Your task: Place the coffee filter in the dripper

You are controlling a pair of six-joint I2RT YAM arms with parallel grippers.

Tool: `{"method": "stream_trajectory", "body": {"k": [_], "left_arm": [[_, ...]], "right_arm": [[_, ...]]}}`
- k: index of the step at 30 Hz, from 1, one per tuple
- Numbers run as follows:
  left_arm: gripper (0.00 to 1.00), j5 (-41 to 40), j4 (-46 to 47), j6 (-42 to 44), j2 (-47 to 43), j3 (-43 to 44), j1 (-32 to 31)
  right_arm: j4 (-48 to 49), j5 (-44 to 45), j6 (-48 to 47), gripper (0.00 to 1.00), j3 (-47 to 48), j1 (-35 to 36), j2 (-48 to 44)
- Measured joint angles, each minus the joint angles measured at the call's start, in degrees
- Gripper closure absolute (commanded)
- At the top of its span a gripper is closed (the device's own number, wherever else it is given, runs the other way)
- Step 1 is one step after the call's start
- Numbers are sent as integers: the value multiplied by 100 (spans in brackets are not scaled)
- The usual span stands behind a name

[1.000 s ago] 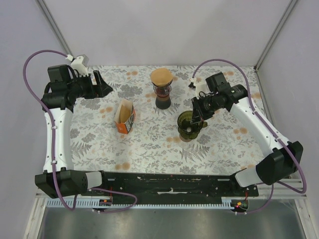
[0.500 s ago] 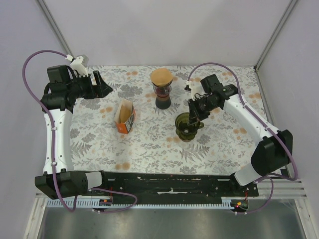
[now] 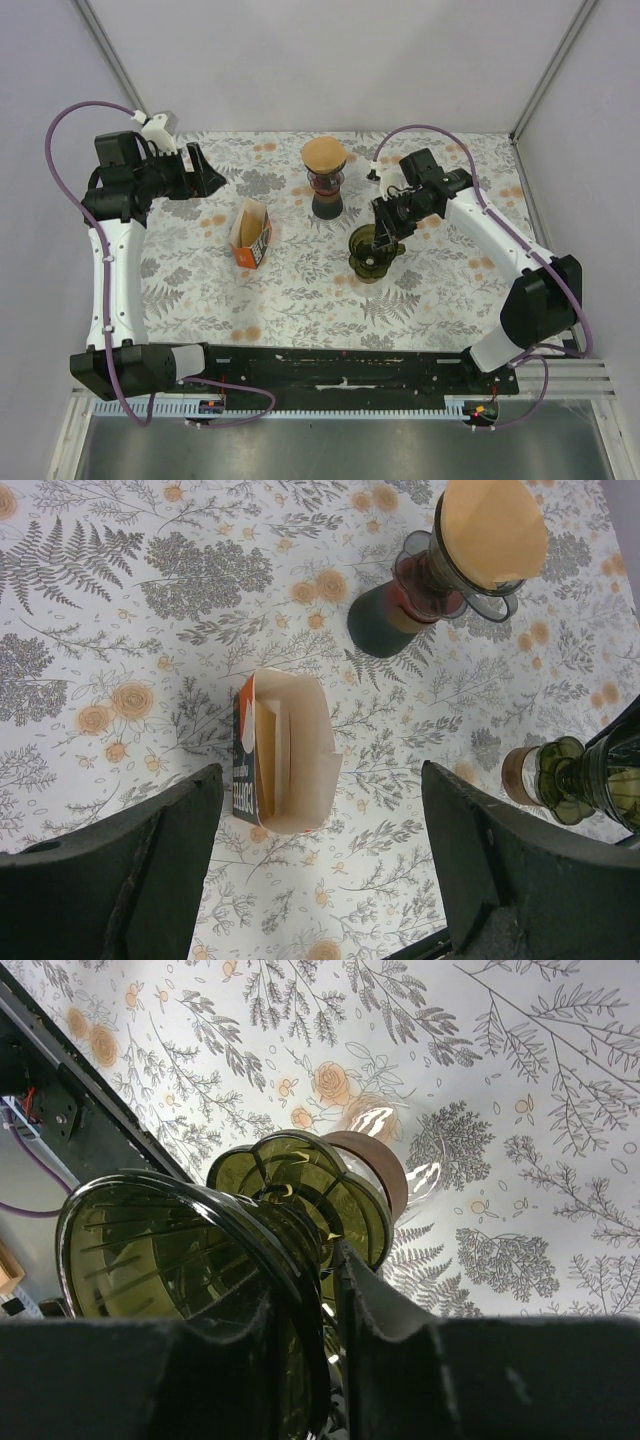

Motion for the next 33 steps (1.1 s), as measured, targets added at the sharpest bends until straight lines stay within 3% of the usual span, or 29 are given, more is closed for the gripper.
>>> {"method": "stream_trajectory", "body": {"k": [5,15,20,27,33], "left_arm": [[14,0,0,0,0,0,0],[19,-72,-98,448,0,-4,-66],[40,-881,-293,1167,11,-356,-925],[60,-1967,-463,1797,297,-916,-2514],[61,-3381,-105,1858,1014,-1008,-2938]], "right_arm": [[-17,125,-31,45,-2,0,-9],[-142,140,-87,40,238,0,-179],[-144,487,-90,40,728,0,-610],[-66,1003,-79,39,944,0,-1211],[15,1150,-63,39,772,0,-1338]]}}
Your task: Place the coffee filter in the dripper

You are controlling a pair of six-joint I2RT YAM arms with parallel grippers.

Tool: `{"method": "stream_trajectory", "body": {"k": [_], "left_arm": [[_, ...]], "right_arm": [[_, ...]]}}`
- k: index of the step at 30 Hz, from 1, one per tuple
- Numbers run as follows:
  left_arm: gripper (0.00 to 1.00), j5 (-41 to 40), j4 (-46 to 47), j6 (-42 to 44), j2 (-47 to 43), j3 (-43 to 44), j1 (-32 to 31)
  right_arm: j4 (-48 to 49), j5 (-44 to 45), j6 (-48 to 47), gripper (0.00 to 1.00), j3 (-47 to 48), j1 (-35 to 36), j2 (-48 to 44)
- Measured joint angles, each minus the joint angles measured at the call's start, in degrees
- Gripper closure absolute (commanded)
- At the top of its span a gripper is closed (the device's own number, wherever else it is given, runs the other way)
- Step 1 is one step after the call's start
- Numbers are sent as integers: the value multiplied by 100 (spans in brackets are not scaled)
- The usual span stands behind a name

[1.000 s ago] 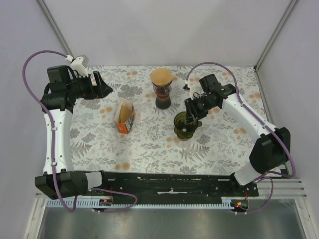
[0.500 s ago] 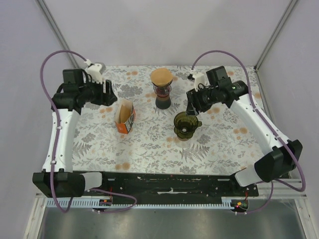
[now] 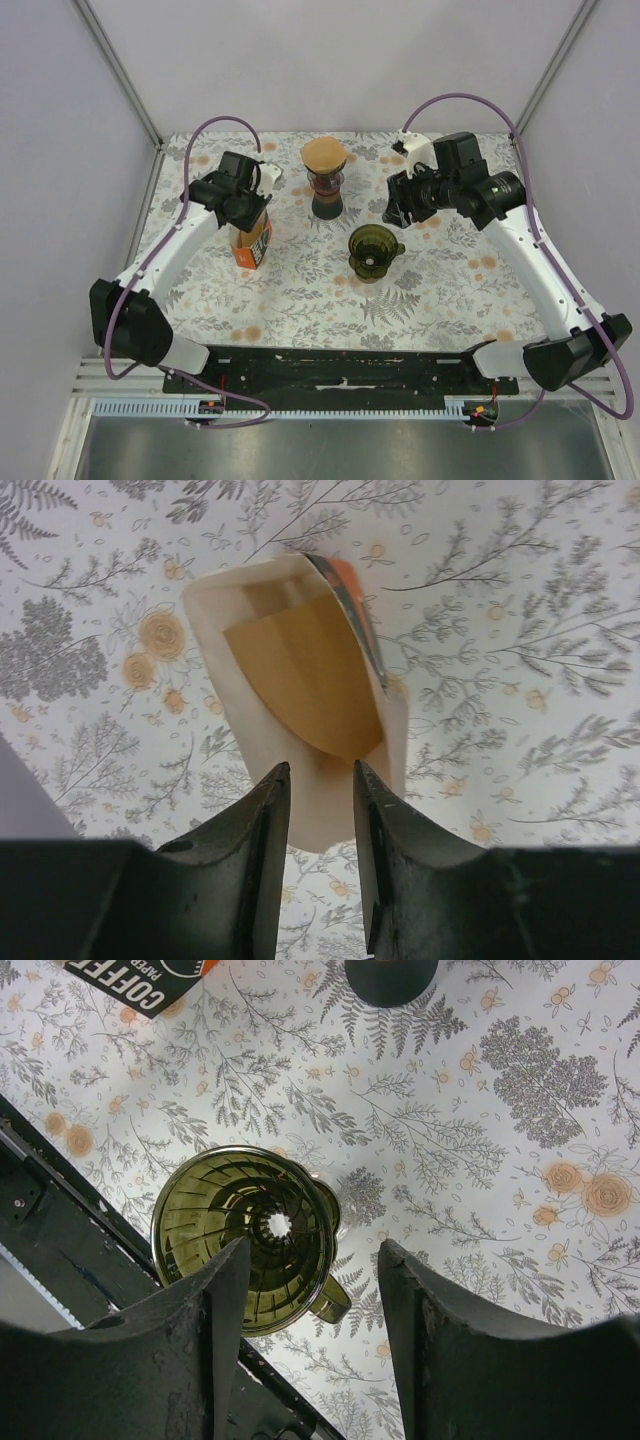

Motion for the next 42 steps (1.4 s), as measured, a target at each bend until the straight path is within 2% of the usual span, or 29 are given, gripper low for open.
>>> {"method": "stream_trajectory", "body": {"k": [5,10,17,23,29,38,40,42], "left_arm": [[57,-715,247,-2,275,-133,-101],[55,-1023,391,-2,352,-306,-109],[52,-1130,544,2,706,-439,-109],[43,-1169,643,7,903,-439,-127],[39,-1172,841,35,981,-557,-136],[41,-669,1119,197,1019,-835,-136],[46,-643,1165,221,1040,-868,-136],[55,-601,1211,236,1075,-892,-136]], "right_arm": [[7,74,-9,39,-101,0,-35],[20,83,-26,39,-162,0,-79],[57,68,-96,39,-282,0,-83],[61,59,-153,39,-358,0,-131],[72,-22,-184,39,-378,0,-240],[120,-90,-238,40,-411,0,-293],[125,-105,-240,40,-424,0,-293],[136,-118,-245,40,-431,0,-293]]}}
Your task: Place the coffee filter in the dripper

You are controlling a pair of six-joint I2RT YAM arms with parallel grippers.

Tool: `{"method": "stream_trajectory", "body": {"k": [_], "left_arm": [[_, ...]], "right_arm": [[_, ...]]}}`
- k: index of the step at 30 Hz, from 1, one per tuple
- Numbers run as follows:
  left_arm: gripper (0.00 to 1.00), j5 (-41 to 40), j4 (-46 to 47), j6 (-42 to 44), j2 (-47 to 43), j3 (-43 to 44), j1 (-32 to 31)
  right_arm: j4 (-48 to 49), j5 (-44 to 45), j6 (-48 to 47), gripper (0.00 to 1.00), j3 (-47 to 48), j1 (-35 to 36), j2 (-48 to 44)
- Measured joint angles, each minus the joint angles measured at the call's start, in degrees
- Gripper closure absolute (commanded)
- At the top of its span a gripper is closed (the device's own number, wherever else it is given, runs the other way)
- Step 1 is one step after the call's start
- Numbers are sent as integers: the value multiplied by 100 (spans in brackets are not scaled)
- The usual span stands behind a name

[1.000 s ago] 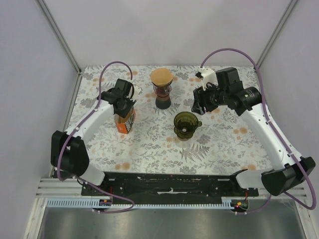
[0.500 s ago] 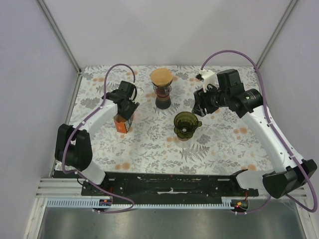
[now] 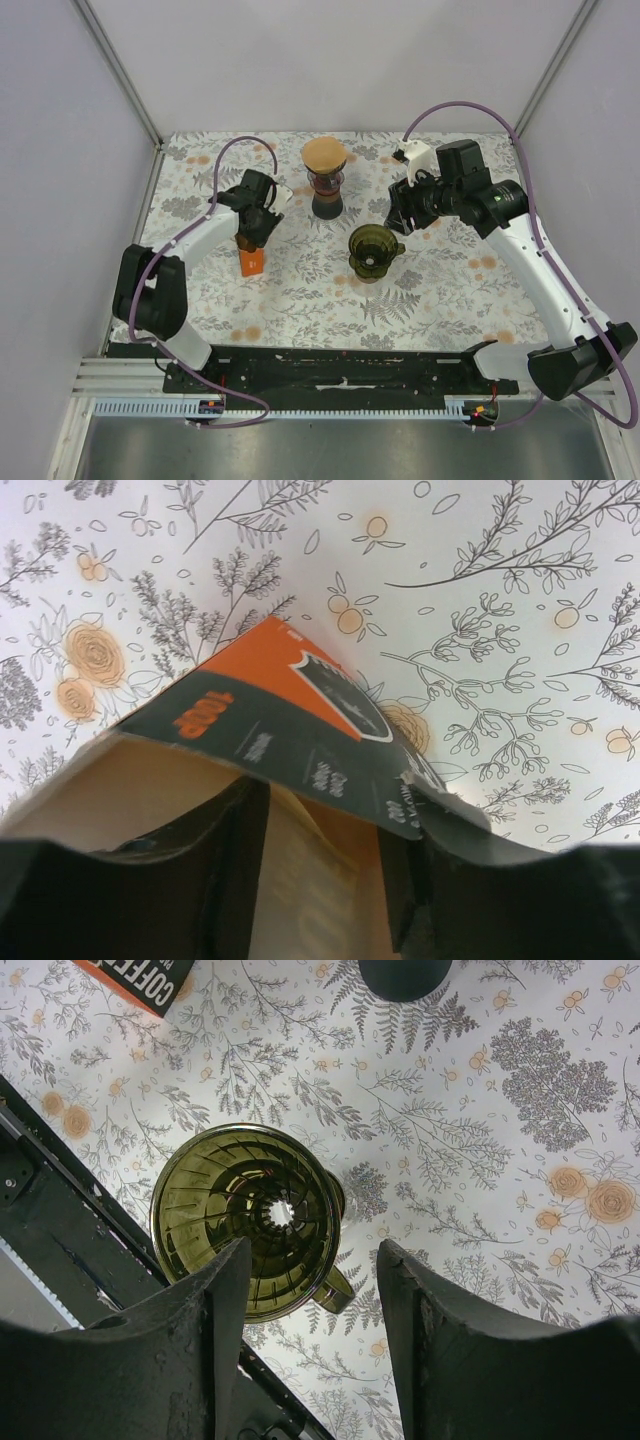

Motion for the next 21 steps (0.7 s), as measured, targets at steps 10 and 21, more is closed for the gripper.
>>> {"method": "stream_trajectory", "body": {"k": [10,21], "left_arm": [[98,391,20,122,15,-57,-4],[95,896,-254,144,-575,219,90]], "right_arm": [[4,-24,-13,40,0,0,0],[4,-24,-13,40,0,0,0]]}}
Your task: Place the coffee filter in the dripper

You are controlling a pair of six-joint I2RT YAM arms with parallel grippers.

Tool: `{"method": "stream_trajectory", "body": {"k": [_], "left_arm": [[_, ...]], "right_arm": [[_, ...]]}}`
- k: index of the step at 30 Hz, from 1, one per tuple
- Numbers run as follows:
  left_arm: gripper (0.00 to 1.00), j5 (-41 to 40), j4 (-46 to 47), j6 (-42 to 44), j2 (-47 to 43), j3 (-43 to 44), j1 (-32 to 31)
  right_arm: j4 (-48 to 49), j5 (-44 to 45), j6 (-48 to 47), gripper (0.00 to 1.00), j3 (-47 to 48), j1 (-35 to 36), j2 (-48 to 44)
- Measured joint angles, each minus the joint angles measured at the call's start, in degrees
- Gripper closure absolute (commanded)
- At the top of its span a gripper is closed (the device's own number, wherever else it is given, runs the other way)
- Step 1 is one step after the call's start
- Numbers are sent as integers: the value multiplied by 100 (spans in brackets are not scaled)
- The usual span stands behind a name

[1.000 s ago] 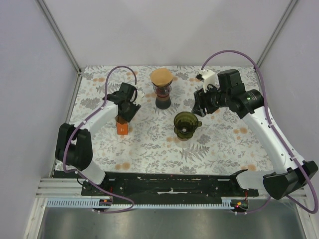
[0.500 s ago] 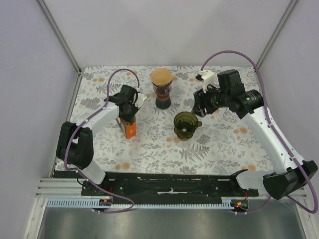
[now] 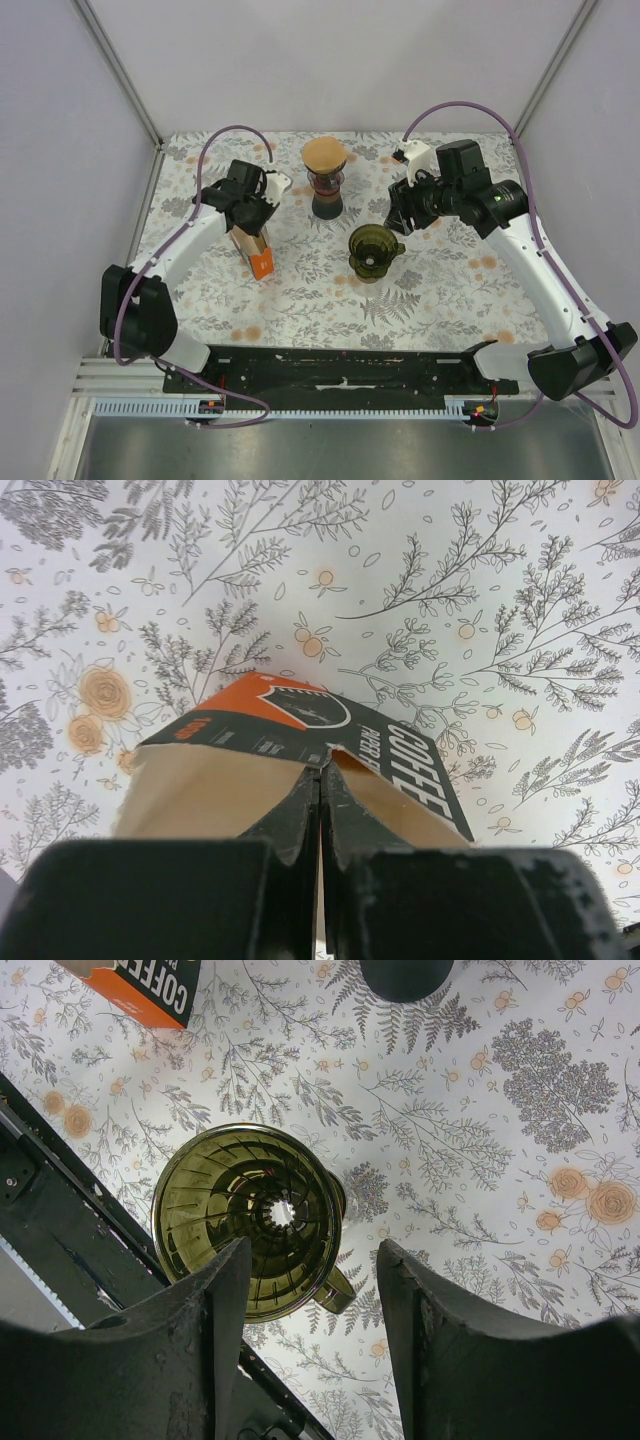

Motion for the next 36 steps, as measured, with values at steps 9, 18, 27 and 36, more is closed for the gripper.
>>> {"method": "stream_trajectory", "body": {"k": [9,18,27,36], "left_arm": [[54,-140,-466,-28,-133,516,310],[41,-70,-708,-326,-177,518,457],[42,55,-555,-695,223,514,470],[43,254,164,-970,245,282,896]], "right_arm": [[0,2,-7,39,0,0,0],[0,4,-24,39,0,0,0],[0,20,-46,39,0,0,-74],[2,20,-46,39,0,0,-98]]}}
